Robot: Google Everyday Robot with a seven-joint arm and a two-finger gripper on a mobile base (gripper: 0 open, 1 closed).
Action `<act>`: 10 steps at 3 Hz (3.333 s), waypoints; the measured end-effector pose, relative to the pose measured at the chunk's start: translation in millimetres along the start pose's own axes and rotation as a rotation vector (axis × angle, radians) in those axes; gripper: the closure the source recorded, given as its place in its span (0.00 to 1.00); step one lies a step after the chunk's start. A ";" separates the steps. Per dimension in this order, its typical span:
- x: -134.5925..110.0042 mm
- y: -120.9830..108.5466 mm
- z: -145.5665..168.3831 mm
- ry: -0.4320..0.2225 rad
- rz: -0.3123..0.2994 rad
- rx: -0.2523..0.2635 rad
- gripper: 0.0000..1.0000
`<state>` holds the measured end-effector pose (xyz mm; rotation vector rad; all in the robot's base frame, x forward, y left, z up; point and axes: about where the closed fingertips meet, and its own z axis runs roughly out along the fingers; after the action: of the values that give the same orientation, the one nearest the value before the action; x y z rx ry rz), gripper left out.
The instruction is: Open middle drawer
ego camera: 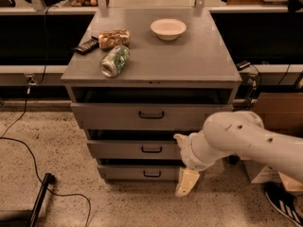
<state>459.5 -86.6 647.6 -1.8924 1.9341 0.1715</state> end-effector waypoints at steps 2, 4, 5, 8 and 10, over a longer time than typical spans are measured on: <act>6.9 -5.5 17.5 0.041 -0.029 0.058 0.00; 56.0 -25.3 98.0 0.114 -0.047 0.041 0.00; 77.2 -28.4 137.5 0.038 -0.020 0.033 0.00; 132.6 -71.0 172.0 -0.002 -0.044 0.043 0.00; 145.4 -93.0 176.0 0.089 -0.063 0.112 0.00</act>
Offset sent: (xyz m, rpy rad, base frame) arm 0.0185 0.0003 -0.0489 -0.1742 -0.0419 -0.0395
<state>590.9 -160.4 452.5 -1.9128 1.8967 -0.0405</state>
